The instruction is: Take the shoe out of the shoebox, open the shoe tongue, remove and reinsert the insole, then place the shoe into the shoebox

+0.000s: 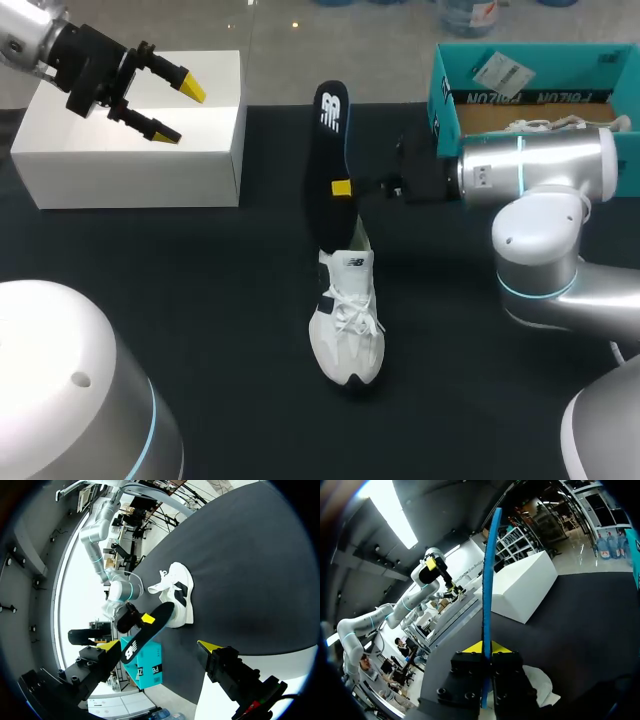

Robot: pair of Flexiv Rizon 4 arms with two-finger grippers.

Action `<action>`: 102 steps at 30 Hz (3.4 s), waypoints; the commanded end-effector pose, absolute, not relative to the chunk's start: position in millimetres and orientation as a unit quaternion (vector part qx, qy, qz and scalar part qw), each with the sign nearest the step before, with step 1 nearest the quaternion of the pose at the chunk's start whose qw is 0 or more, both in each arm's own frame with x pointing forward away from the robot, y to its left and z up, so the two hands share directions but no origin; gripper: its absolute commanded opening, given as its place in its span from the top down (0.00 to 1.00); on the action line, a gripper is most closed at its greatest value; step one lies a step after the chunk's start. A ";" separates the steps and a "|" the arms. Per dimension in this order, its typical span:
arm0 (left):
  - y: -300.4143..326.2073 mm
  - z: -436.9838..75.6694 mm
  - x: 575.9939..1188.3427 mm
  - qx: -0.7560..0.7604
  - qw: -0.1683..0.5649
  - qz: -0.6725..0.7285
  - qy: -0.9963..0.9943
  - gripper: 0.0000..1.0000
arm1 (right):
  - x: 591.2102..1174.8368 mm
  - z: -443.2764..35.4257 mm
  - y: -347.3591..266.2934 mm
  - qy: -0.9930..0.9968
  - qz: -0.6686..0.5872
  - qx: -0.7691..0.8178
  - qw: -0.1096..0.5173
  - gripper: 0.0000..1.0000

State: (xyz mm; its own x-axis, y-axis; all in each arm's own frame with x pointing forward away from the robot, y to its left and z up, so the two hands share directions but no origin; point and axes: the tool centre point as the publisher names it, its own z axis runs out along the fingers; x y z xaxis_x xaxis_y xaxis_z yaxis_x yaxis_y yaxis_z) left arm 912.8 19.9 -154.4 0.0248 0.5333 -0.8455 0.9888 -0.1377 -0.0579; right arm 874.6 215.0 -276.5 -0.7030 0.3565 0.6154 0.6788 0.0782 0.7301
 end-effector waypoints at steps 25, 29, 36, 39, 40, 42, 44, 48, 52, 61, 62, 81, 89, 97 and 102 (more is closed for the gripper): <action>20.3 -154.2 913.0 0.652 0.297 -0.381 0.585 0.00 | 896.5 -288.7 194.4 -0.724 -0.614 -0.295 0.111 1.00; 20.3 -154.2 913.0 0.652 0.297 -0.381 0.585 0.00 | 894.6 -293.1 189.6 -0.729 -0.607 -0.296 0.112 1.00; 20.3 -154.2 913.0 0.652 0.297 -0.381 0.585 0.00 | 887.8 -302.1 183.8 -0.731 -0.605 -0.295 0.114 1.00; 20.3 -154.2 913.0 0.652 0.297 -0.381 0.585 0.00 | 883.4 -310.1 184.6 -0.732 -0.603 -0.295 0.118 1.00; 20.3 -154.2 913.0 0.652 0.297 -0.381 0.585 0.00 | 881.6 -312.6 186.0 -0.732 -0.602 -0.295 0.121 1.00; 20.3 -154.2 913.0 0.652 0.297 -0.381 0.585 0.00 | 878.7 -317.7 189.1 -0.732 -0.600 -0.296 0.126 1.00; 20.3 -154.2 913.0 0.652 0.297 -0.381 0.585 0.00 | 875.6 -322.4 192.4 -0.731 -0.600 -0.297 0.130 1.00; 20.3 -154.2 913.0 0.652 0.297 -0.381 0.585 0.00 | 870.6 -331.2 195.5 -0.726 -0.603 -0.301 0.136 1.00; 20.3 -154.2 913.0 0.652 0.297 -0.381 0.585 0.00 | 863.3 -337.5 201.0 -0.727 -0.598 -0.306 0.142 1.00; 20.3 -154.2 913.0 0.652 0.297 -0.381 0.585 0.00 | 847.7 -349.1 200.3 -0.719 -0.595 -0.326 0.151 1.00; 20.3 -154.2 913.0 0.652 0.297 -0.381 0.585 0.00 | 847.2 -348.7 200.1 -0.719 -0.595 -0.328 0.151 1.00; 20.3 -154.2 913.0 0.652 0.297 -0.381 0.585 0.00 | 875.0 -315.7 183.8 -0.749 -0.572 -0.313 0.121 1.00; 20.3 -154.2 913.0 0.652 0.297 -0.381 0.585 0.00 | 870.9 -320.1 189.8 -0.776 -0.537 -0.300 0.141 1.00; 20.3 -154.2 913.0 0.652 0.297 -0.381 0.585 0.00 | 849.4 -330.6 188.8 -0.796 -0.497 -0.308 0.156 1.00; 20.3 -154.2 913.0 0.652 0.297 -0.381 0.585 0.00 | 835.8 -338.9 190.3 -0.792 -0.496 -0.318 0.163 1.00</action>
State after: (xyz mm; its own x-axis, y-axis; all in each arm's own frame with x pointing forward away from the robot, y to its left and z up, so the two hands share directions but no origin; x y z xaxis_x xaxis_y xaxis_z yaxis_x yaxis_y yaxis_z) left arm 912.8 19.9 -154.4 0.0249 0.5335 -0.8454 0.9888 -0.1379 -0.0579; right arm 843.5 188.2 -336.0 -0.7486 0.3326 0.5736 0.6611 0.3075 0.6844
